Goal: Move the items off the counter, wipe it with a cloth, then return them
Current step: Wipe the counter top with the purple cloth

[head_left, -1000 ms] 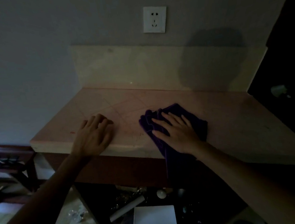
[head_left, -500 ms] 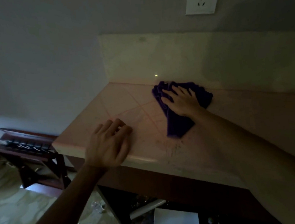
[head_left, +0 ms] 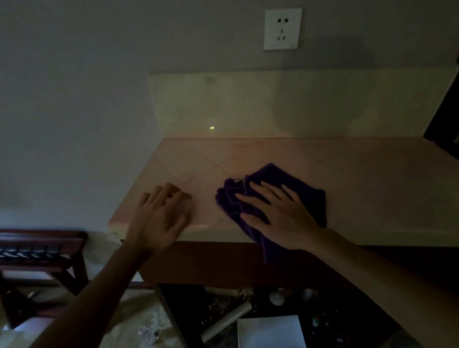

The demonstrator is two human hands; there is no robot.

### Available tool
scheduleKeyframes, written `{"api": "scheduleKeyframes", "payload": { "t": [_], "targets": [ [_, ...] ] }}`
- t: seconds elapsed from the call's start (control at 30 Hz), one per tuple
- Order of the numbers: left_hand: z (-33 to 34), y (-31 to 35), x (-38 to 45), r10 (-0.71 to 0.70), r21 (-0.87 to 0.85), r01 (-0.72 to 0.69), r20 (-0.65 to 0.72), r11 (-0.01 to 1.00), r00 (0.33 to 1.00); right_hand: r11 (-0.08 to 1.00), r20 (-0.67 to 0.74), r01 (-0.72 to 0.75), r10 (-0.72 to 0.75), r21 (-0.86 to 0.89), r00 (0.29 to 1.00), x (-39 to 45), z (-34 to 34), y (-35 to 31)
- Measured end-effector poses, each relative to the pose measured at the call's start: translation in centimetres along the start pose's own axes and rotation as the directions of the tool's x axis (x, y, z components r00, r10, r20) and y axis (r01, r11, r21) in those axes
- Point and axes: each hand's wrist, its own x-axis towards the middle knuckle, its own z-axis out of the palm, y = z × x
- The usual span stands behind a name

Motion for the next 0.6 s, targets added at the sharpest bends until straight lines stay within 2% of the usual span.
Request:
{"api": "scheduleKeyframes", "payload": {
  "t": [0.13,0.27,0.4,0.5,0.6],
  "targets": [
    [0.3,-3.5,-0.6,-0.034,0.037,0.033,0.014,0.999,0.999,1.000,0.063,-0.020,0.019,0.005,0.998,5.4,0.1,0.5],
    [1.2,-4.1,-0.4,-0.082,0.070,0.079,0.036,0.994,0.996,0.996,0.073,-0.089,0.088,0.012,0.993,14.7,1.0,1.2],
    [1.6,-4.3,-0.4,-0.075,0.075,0.075,-0.002,0.994,0.997,0.991,0.078,-0.134,0.132,0.022,0.988,22.9,2.1,1.1],
    [1.5,-4.5,-0.4,-0.032,0.089,0.035,-0.042,0.995,0.999,0.987,0.067,-0.161,0.161,-0.006,0.985,24.7,2.4,0.5],
    [1.4,-4.5,-0.4,-0.053,0.097,0.053,-0.001,0.994,0.999,0.989,0.075,-0.151,0.151,-0.009,0.986,22.0,2.4,-1.0]
  ]
}}
